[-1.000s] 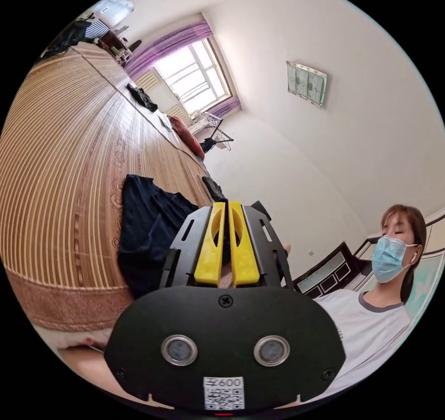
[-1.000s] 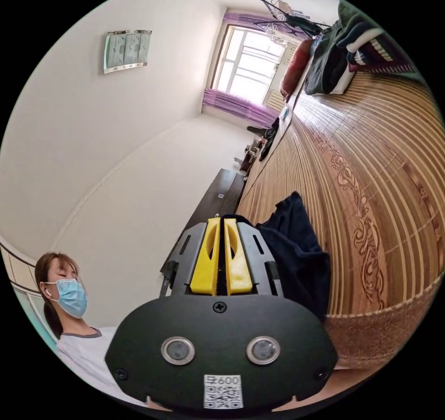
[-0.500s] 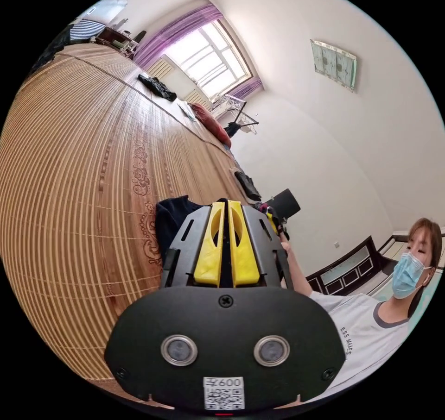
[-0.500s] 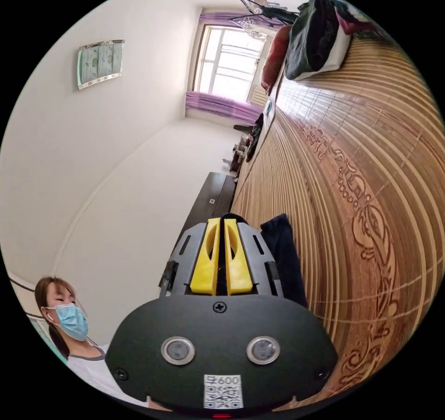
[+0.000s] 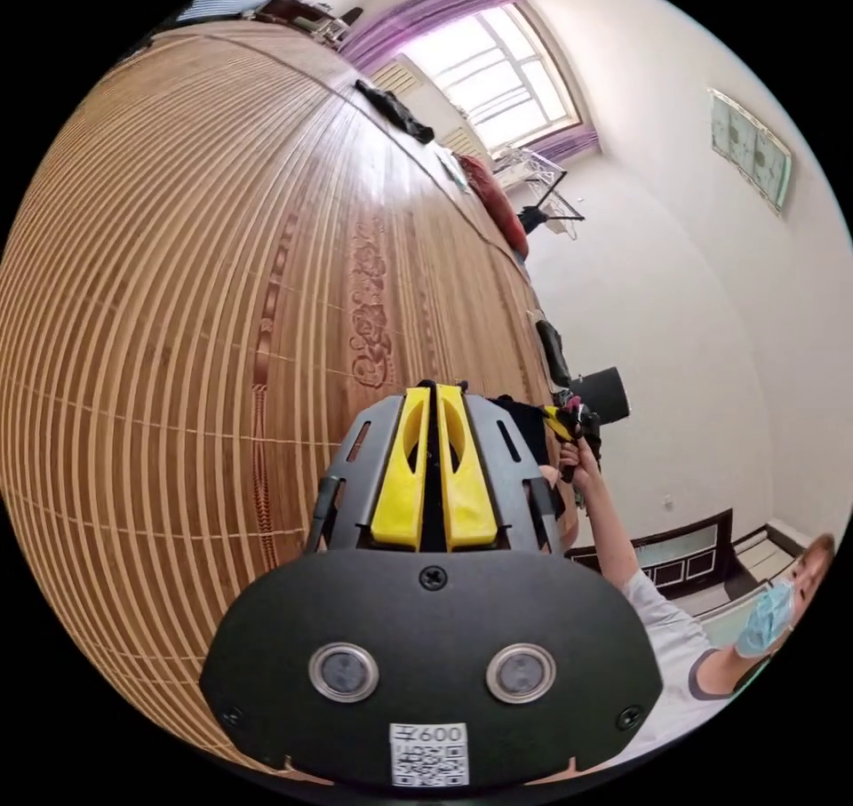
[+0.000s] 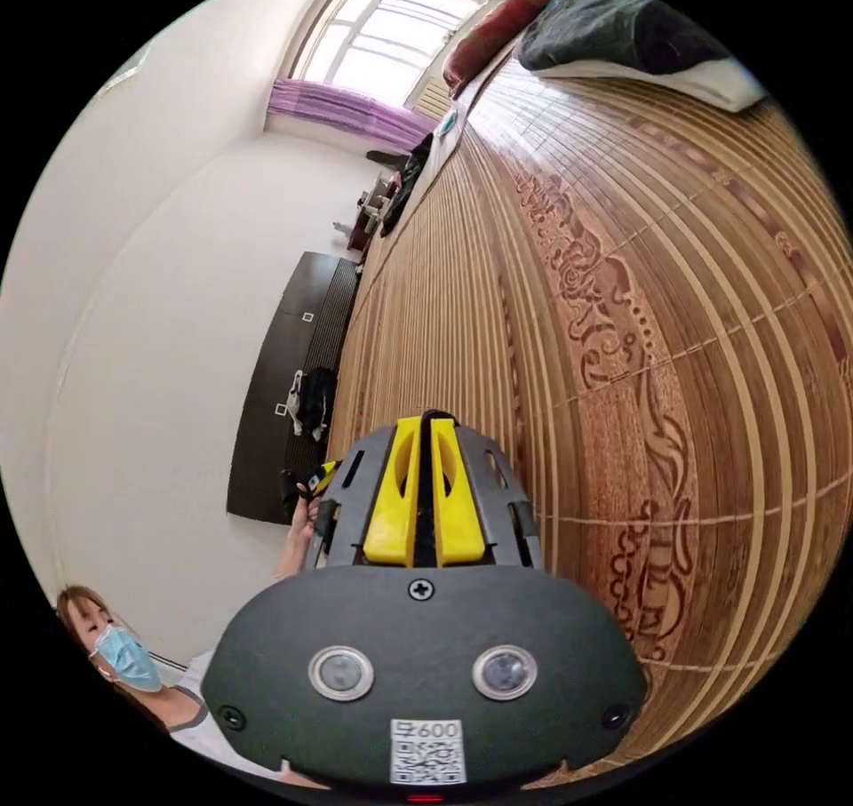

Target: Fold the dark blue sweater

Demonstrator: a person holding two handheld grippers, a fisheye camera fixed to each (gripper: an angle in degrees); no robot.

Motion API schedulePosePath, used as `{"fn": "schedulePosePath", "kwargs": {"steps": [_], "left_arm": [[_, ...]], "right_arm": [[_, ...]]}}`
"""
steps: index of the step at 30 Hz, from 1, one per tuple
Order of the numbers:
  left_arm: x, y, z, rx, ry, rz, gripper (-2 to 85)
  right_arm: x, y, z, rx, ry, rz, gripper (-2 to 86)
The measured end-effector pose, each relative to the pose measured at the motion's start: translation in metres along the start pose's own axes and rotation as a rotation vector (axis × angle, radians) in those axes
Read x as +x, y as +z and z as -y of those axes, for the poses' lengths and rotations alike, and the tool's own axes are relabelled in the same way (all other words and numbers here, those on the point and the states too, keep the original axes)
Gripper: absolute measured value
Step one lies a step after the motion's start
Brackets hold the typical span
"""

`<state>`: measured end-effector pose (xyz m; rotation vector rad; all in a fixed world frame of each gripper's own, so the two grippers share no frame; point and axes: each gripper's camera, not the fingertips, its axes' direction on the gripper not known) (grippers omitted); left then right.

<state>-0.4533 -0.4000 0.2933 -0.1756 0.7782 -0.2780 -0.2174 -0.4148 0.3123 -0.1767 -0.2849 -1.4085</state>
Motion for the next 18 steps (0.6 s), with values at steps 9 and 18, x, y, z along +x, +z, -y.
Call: {"fn": "schedulePosePath", "kwargs": {"steps": [9, 18], "left_arm": [[0.038, -0.022, -0.022, 0.031, 0.075, 0.025, 5.6], [0.125, 0.048, -0.184, -0.183, 0.382, 0.118, 1.2]], "right_arm": [[-0.157, -0.032, -0.088, 0.225, -0.600, -0.583, 0.2], [-0.242, 0.042, -0.260, -0.133, -0.847, -0.718, -0.8]]}}
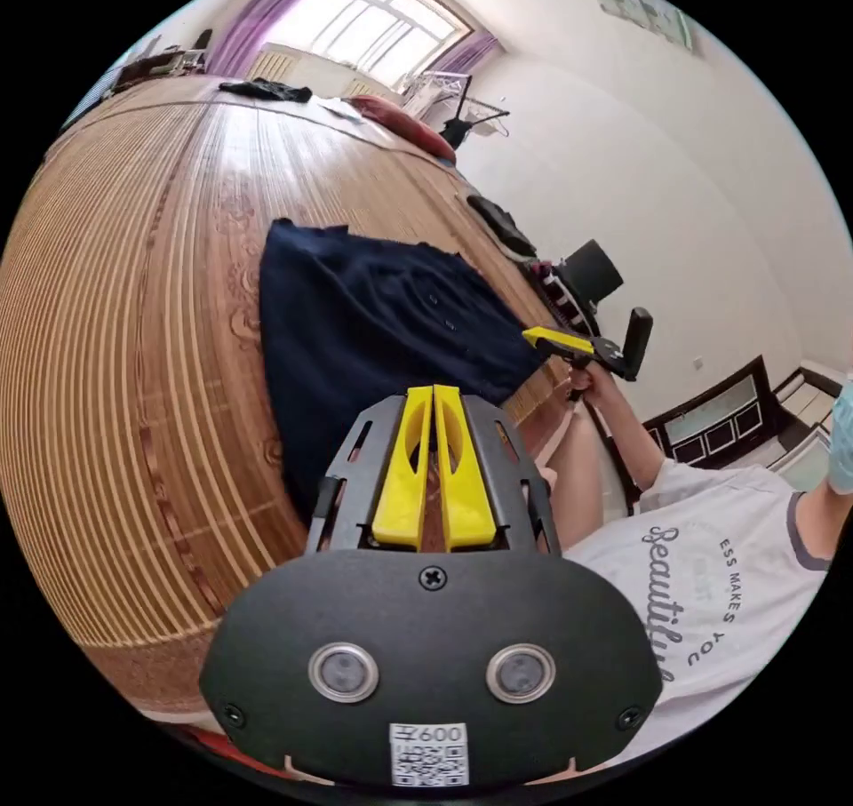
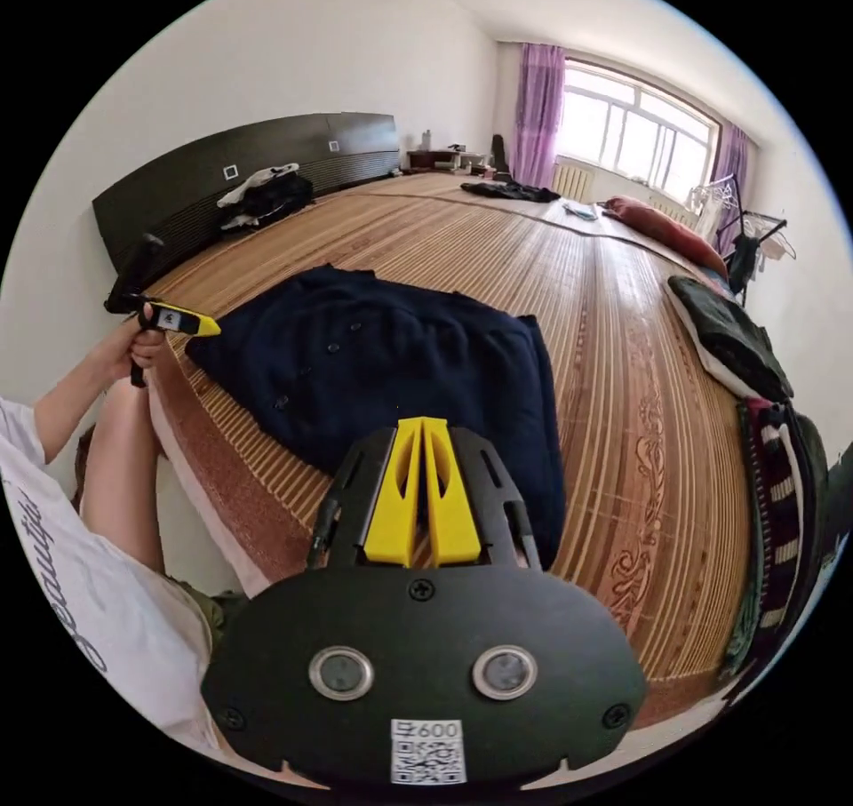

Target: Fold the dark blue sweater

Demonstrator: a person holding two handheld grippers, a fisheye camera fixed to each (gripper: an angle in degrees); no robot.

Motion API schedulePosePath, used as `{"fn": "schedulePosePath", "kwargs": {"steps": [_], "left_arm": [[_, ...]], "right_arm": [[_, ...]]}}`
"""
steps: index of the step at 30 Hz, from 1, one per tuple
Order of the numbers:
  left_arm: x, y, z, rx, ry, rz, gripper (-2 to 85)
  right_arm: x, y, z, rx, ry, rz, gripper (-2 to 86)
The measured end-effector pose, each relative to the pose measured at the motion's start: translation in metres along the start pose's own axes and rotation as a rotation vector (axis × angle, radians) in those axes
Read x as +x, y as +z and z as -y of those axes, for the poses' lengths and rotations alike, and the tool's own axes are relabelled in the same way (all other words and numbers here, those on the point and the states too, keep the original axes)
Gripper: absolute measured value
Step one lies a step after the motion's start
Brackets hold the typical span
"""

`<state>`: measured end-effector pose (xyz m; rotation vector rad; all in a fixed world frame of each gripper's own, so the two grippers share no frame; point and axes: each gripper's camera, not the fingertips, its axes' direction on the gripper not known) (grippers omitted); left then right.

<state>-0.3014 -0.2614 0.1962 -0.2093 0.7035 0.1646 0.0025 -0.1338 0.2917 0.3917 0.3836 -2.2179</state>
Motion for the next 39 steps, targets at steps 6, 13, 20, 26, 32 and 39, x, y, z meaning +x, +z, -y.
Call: {"fn": "schedulePosePath", "kwargs": {"steps": [6, 13, 20, 26, 32, 39], "left_arm": [[0.020, 0.014, -0.047, -0.079, 0.064, 0.202, 0.5], [0.076, 0.038, -0.083, -0.041, 0.164, 0.280, 1.4], [0.144, 0.055, -0.134, 0.469, 0.226, 0.647, 1.4], [0.133, 0.139, -0.148, 0.060, 0.210, 0.785, 1.0], [0.153, 0.178, -0.167, 0.045, 0.205, 0.802, 1.1], [0.203, 0.278, -0.219, 0.014, 0.627, 1.316, 2.2]], "right_arm": [[-0.015, -0.030, -0.008, -0.036, -0.043, -0.053, -0.8], [-0.049, -0.089, -0.050, 0.270, 0.068, -0.193, -0.8], [-0.011, -0.124, -0.080, 0.330, 0.366, -0.072, -0.8], [0.010, -0.107, -0.092, 0.161, 0.432, 0.126, -0.8], [-0.087, -0.121, -0.074, 0.142, 0.202, -0.241, -0.9], [-0.141, -0.142, -0.080, 0.223, 0.212, -0.335, -0.8]]}}
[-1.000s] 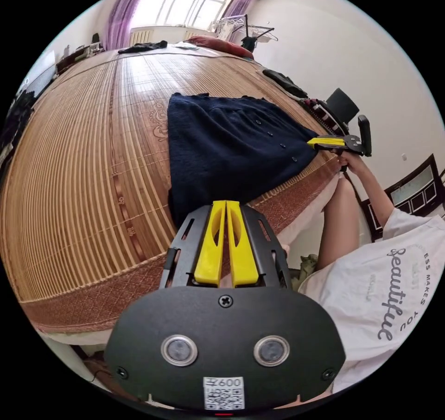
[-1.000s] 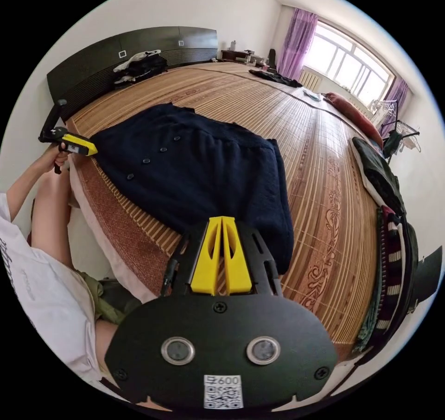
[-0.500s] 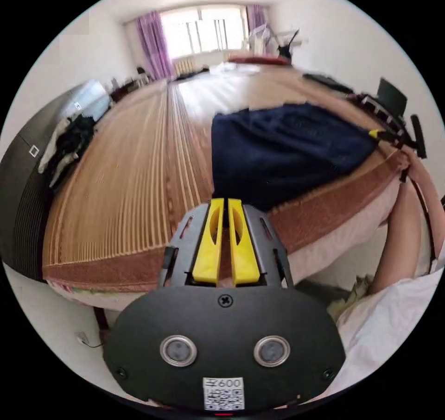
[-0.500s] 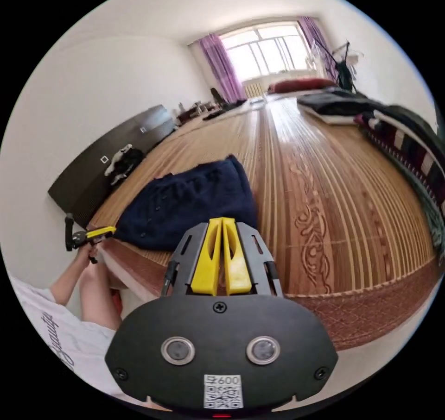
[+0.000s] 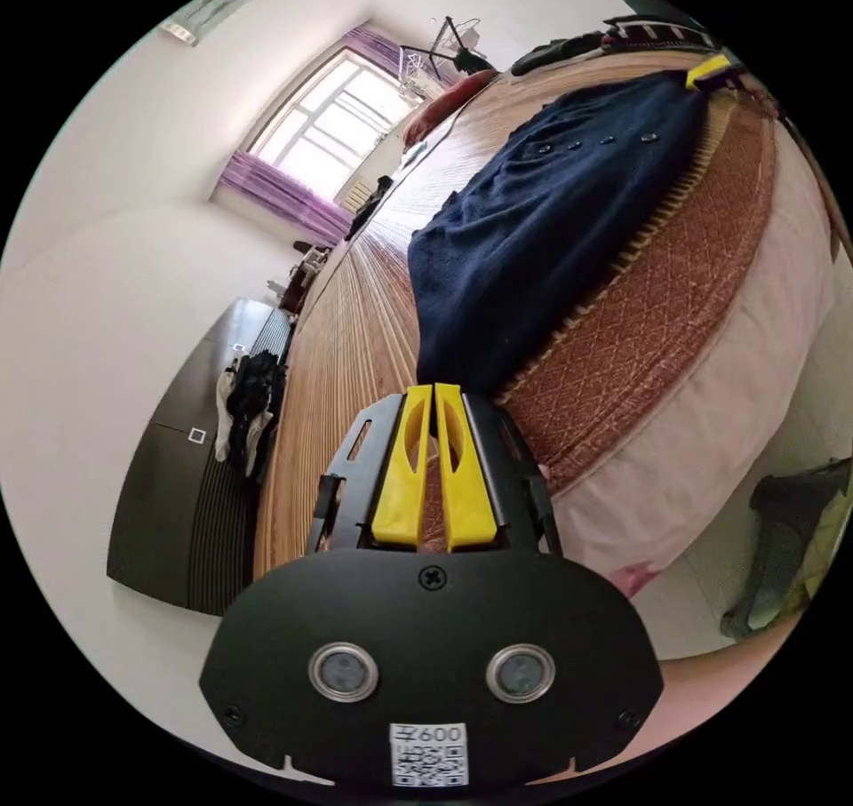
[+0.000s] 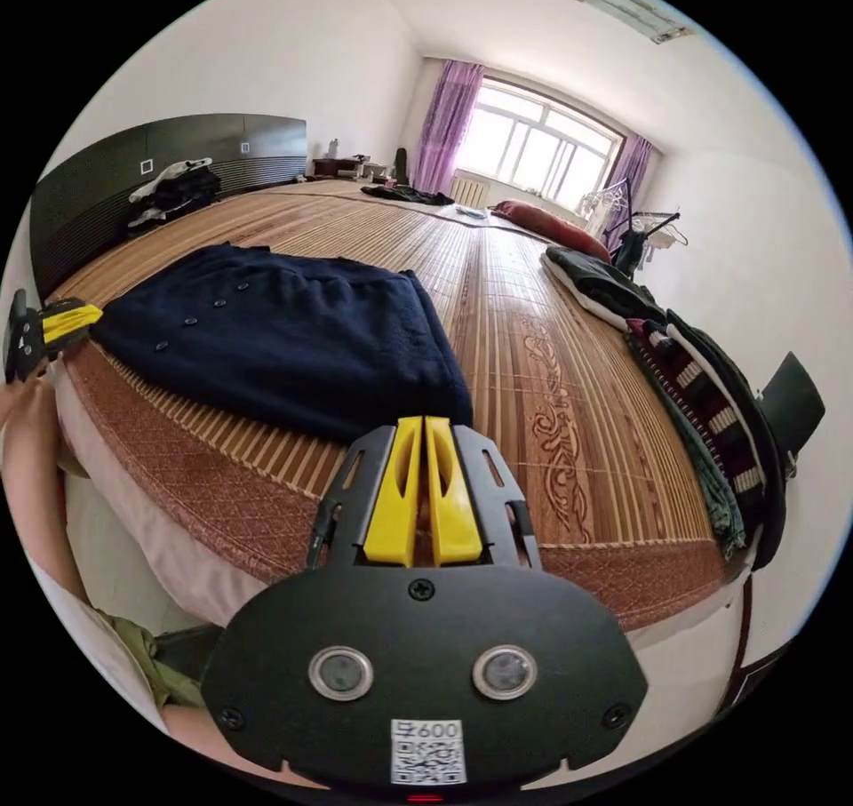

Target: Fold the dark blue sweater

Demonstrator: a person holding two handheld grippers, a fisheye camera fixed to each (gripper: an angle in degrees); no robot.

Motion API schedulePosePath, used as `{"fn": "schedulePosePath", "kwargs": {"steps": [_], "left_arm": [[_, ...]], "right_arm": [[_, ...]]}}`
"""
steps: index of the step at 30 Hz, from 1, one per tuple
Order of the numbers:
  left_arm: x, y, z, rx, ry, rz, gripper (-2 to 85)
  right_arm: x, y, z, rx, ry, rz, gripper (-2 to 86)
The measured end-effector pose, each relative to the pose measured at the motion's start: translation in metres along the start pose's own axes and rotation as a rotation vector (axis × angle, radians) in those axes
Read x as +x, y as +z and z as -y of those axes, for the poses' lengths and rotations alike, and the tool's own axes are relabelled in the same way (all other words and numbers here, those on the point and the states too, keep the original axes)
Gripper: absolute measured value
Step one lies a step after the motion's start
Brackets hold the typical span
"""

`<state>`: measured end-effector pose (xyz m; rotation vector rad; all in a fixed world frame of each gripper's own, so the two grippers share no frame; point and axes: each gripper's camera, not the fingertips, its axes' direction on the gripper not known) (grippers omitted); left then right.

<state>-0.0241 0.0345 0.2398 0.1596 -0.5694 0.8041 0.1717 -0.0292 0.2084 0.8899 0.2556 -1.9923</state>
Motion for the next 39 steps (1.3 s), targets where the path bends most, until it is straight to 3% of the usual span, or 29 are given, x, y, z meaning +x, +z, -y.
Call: {"fn": "schedulePosePath", "kwargs": {"steps": [3, 5, 6, 9, 13, 20, 23, 33, 39], "left_arm": [[0.012, -0.021, -0.012, 0.122, -0.042, 0.047, 5.5], [0.024, -0.037, -0.019, 0.174, 0.049, 0.092, 6.9], [0.035, -0.044, -0.023, 0.196, 0.166, 0.093, 7.4], [0.055, -0.055, -0.030, 0.230, 0.374, 0.043, 8.7], [0.074, -0.046, -0.025, 0.216, 0.484, 0.058, 9.5], [0.122, -0.021, -0.021, 0.237, 0.679, 0.086, 4.3], [0.128, -0.012, -0.027, 0.272, 0.599, 0.044, 2.2], [0.138, 0.004, -0.051, 0.276, 0.317, 0.002, 1.3], [0.154, 0.004, -0.073, 0.283, 0.409, 0.055, 1.3]], "right_arm": [[0.006, -0.039, -0.002, 0.102, 0.071, 0.154, -0.6], [-0.016, -0.091, -0.007, 0.309, -0.050, 0.211, 0.3], [-0.023, -0.101, -0.005, 0.323, -0.066, 0.191, 0.7], [-0.072, -0.125, 0.015, 0.248, -0.311, 0.067, 4.2], [-0.153, -0.110, 0.025, -0.024, -0.856, -0.181, 5.6], [-0.249, -0.074, 0.023, -0.246, -1.321, -0.491, 4.6], [-0.276, -0.067, 0.019, -0.266, -1.347, -0.529, 0.4], [-0.300, -0.111, -0.006, -0.132, -1.202, -0.583, -0.9], [-0.297, -0.129, -0.028, -0.087, -1.214, -0.584, -0.9]]}}
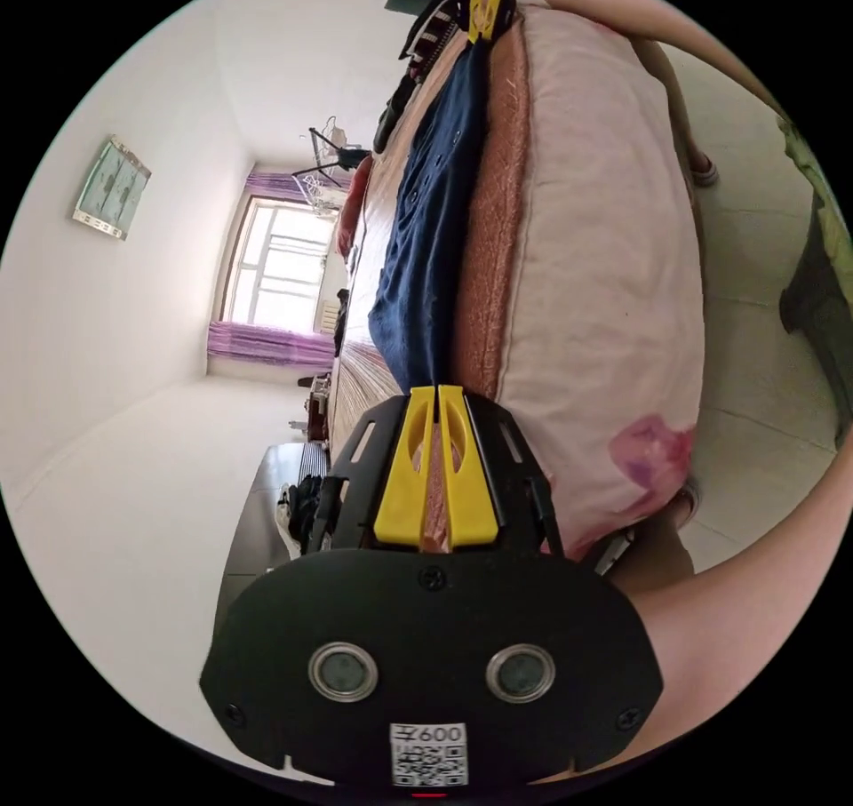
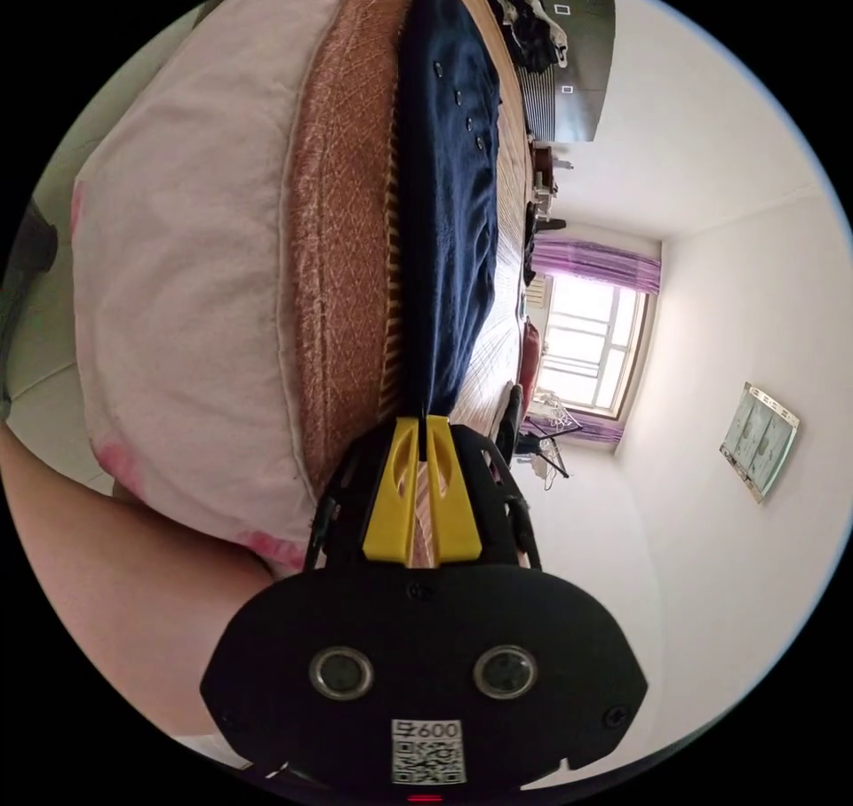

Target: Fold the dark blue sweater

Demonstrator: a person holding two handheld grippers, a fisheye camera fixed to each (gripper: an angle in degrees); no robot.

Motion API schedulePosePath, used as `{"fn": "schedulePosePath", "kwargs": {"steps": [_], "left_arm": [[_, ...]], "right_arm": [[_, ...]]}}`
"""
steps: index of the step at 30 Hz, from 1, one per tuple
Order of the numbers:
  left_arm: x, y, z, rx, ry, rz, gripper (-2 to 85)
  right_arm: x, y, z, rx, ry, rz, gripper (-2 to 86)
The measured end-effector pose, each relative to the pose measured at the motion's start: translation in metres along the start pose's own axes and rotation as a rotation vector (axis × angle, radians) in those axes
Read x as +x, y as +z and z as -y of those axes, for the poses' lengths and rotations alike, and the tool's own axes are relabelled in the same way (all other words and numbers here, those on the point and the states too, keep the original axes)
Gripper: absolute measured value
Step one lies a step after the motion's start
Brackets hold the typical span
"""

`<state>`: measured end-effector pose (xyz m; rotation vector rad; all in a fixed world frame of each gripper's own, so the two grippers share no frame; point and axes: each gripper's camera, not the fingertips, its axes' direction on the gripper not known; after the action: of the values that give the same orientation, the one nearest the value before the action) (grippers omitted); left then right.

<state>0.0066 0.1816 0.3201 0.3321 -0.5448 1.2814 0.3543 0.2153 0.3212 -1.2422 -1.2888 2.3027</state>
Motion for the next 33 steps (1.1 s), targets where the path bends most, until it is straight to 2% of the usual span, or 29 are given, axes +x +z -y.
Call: {"fn": "schedulePosePath", "kwargs": {"steps": [2, 9, 10, 14, 17, 20, 22, 25, 27, 28, 29, 30, 31, 33], "left_arm": [[-0.002, -0.002, -0.009, -0.011, -0.043, -0.032, 1.3], [0.024, -0.002, -0.024, -0.067, 0.001, 0.064, 1.6], [0.022, -0.001, -0.023, -0.093, -0.038, 0.059, 1.6], [0.018, 0.000, -0.029, -0.123, -0.153, 0.049, 1.8], [0.006, 0.005, -0.038, -0.198, -0.224, 0.085, 1.7], [-0.010, 0.007, -0.054, -0.313, -0.224, -0.039, 1.6], [-0.027, 0.004, -0.068, -0.357, -0.341, -0.088, 1.5], [-0.060, -0.011, -0.076, -0.139, -0.577, -0.109, 1.5], [-0.070, -0.012, -0.069, 0.019, -0.645, -0.095, 1.5], [-0.073, -0.011, -0.066, 0.083, -0.656, -0.107, 1.5], [-0.078, -0.006, -0.060, 0.220, -0.689, -0.173, 1.5], [-0.084, 0.006, -0.054, 0.339, -0.729, -0.295, 1.5], [-0.088, 0.025, -0.046, 0.386, -0.758, -0.409, 1.6], [-0.089, 0.063, -0.036, 0.328, -0.848, -0.513, 1.3]], "right_arm": [[-0.002, -0.006, -0.006, 0.002, -0.003, 0.026, -0.9], [0.000, -0.008, -0.017, -0.028, 0.140, 0.022, -0.8], [0.000, -0.011, -0.019, -0.033, 0.225, 0.001, -0.8], [0.000, -0.014, -0.047, -0.113, 0.487, 0.133, -0.9], [-0.002, -0.019, -0.072, -0.147, 0.559, 0.106, -0.9], [0.005, -0.023, -0.097, -0.146, 0.603, 0.067, -0.8], [0.020, -0.028, -0.114, -0.072, 0.703, 0.112, -0.8], [0.053, -0.027, -0.138, 0.170, 0.971, 0.295, -0.8], [0.068, -0.020, -0.144, 0.354, 1.140, 0.434, -0.8], [0.075, -0.018, -0.141, 0.441, 1.226, 0.474, -0.8], [0.077, -0.019, -0.131, 0.503, 1.252, 0.459, -0.8], [0.077, -0.020, -0.123, 0.522, 1.240, 0.443, -0.8], [0.078, -0.016, -0.108, 0.518, 1.223, 0.427, -0.8], [0.075, 0.006, -0.090, 0.477, 1.234, 0.493, -0.8]]}}
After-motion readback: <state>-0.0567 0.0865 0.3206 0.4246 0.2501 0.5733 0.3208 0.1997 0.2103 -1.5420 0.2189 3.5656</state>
